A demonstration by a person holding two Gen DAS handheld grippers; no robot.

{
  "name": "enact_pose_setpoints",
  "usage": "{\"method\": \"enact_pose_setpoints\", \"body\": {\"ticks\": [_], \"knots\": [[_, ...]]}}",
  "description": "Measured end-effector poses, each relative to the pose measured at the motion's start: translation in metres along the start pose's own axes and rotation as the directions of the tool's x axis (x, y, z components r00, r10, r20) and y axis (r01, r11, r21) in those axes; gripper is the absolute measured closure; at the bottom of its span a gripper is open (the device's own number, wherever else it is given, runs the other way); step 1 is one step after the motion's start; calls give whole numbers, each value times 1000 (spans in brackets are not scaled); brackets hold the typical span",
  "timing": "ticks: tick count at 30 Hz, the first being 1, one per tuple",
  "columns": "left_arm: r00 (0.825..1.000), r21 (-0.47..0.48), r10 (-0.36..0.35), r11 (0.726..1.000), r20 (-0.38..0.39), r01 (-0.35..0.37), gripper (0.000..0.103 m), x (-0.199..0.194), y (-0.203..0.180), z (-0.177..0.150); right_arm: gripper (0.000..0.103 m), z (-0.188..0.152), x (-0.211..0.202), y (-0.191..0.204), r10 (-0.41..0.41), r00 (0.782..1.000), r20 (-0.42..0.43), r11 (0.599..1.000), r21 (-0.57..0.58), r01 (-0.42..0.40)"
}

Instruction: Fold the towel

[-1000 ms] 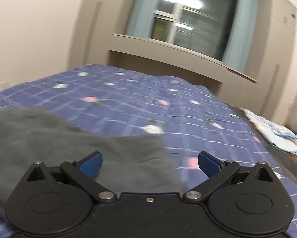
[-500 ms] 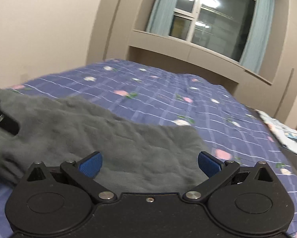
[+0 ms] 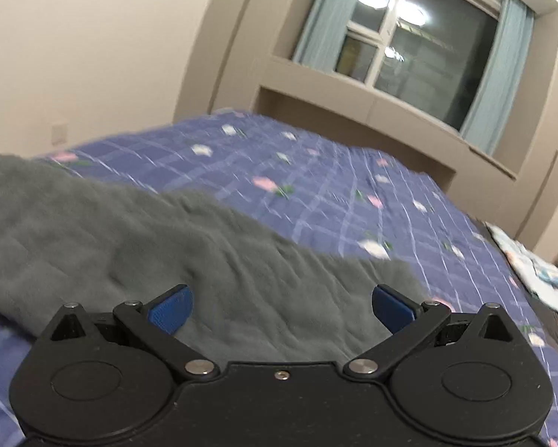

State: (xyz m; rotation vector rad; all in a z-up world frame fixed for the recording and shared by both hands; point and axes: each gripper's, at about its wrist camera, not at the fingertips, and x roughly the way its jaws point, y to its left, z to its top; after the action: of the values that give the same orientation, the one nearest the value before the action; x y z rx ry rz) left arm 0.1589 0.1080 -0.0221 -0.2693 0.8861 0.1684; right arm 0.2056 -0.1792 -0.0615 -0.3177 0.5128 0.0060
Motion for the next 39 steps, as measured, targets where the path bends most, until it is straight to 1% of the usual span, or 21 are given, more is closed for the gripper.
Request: {"method": "enact_pose_setpoints", "body": {"ticks": [3,5,8,10,12,14,16,20,22,24,26,28,30,34,37,39], "knots": [[1000,-56,17,998,-12,-18,1,5,23,-7,0,6,-2,18,3,1000,27,1000,-30,-2],[1000,-91,18,996,-17,-20,1,10,33,-12,0,6,4,30,-8,1000,7,999,-45,8],[1000,-119,6,993,-26,-9,1,20,41,-21,0,-6,20,44,-27,998,-59,998,-63,23],[1000,-123,1,992,-31,-4,1,27,42,-25,0,-17,20,47,-48,998,-36,999,-23,47],[999,-116,-4,993,-36,0,1,31,42,-28,0,-23,19,45,-60,998,-19,997,36,61],[999,-94,3,996,-39,-7,1,34,38,-28,0,-27,19,46,-66,998,-15,996,58,66],[1000,-64,21,998,-22,-22,1,33,30,-29,0,-27,19,49,-72,997,-17,996,50,73],[1000,4,8,1000,20,-8,1,33,9,-28,0,-29,19,54,-92,996,-8,995,30,93],[1000,17,17,1000,6,-17,1,40,0,-27,0,-29,18,54,-97,995,-4,995,27,97],[1000,8,23,1000,2,-23,1,44,-5,-24,0,-30,18,54,-93,996,-5,995,32,93],[999,10,20,1000,29,-20,1,41,-7,-22,0,-30,19,53,-89,996,-6,995,39,89],[998,33,6,999,63,-8,1,37,-9,-21,0,-30,19,53,-90,996,-4,995,40,90],[997,46,-1,999,80,-3,1,36,-10,-20,0,-30,19,53,-93,996,-4,995,35,93],[998,41,6,999,57,-8,0,39,-8,-23,0,-30,19,54,-96,995,-2,995,32,96],[1000,41,2,999,21,-3,1,42,-4,-25,0,-30,19,55,-93,996,-2,995,36,93],[1000,23,-7,1000,-10,7,1,45,1,-27,0,-30,19,54,-90,996,-2,995,41,90]]}}
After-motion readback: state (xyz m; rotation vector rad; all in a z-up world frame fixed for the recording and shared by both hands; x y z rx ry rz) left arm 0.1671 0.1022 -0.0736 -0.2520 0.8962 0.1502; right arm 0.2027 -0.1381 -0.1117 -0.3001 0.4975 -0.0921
